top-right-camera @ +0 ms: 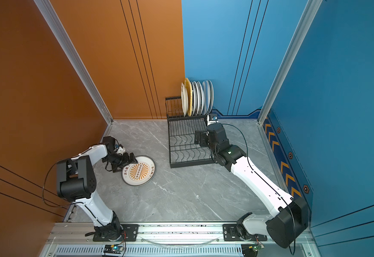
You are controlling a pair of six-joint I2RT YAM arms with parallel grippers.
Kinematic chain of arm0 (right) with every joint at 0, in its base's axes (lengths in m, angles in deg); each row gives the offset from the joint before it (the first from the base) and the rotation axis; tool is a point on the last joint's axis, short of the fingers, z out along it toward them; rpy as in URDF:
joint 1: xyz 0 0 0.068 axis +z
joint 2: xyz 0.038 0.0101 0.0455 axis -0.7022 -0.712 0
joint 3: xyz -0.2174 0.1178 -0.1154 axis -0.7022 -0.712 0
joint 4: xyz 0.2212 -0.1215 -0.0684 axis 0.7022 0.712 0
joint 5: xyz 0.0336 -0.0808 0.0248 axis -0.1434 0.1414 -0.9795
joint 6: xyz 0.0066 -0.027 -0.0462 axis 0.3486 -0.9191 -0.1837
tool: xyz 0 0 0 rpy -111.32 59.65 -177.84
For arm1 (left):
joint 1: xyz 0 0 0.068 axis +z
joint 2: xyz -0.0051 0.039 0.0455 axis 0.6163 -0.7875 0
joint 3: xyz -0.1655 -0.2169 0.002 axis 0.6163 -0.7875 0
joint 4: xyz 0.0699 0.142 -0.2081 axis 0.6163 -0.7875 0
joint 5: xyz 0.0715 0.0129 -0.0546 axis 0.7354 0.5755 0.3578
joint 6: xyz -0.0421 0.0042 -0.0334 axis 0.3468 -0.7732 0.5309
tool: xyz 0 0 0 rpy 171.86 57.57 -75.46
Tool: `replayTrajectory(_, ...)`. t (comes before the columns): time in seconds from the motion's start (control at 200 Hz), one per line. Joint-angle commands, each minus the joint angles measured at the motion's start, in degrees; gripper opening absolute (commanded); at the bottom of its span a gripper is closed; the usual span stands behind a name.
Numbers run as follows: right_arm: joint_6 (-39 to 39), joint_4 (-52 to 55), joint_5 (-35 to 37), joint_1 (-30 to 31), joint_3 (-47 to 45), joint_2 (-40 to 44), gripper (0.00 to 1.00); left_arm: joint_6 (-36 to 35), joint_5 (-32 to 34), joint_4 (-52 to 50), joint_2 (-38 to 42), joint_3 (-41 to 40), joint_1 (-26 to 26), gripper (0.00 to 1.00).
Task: Load plates into a dish rack
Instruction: Move the plate to the middle-left of the table, then pick up the plate from the middle-left of the table.
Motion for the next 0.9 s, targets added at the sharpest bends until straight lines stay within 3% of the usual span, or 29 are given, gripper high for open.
replayTrajectory(0.0, 1.1, 0.1, -1.6, -0.2, -0.9, 0.8, 0.99, -2.2, -3.9, -1.0, -1.3, -0.5, 0.5, 1.0)
replayTrajectory(0.275, 2.2, -0.1, -7.1, -0.9, -2.8, 0.8, 0.99, -3.9, -13.8, -0.1, 1.9, -6.4, 9.6, 0.89)
replayTrajectory(0.39, 2.9, -0.6, -10.3, -1.3, -3.4, -0.1, 0.99, -4.1, -15.5, 0.6, 4.0, -9.1, 11.1, 0.87)
replayTrajectory(0.405, 3.0, -0.8, -10.6, -1.4, -3.5, -0.2, 0.99, -4.2, -15.6, 0.7, 4.1, -9.4, 11.1, 0.83)
replayTrajectory(0.561, 3.3, -1.9, -13.8, -2.5, -3.8, -1.4, 0.99, -5.5, -18.1, 2.3, 3.3, -11.9, 11.4, 0.73)
replayTrajectory(0.716, 3.3, -2.5, -16.5, -4.5, -3.7, -1.9, 0.99, -6.0, -16.7, 3.5, 4.0, -14.4, 11.7, 0.67)
replayTrajectory(0.896, 3.3, -3.1, -19.0, -6.2, -3.9, -2.4, 0.99, -6.4, -15.3, 3.9, 3.9, -15.4, 12.4, 0.52)
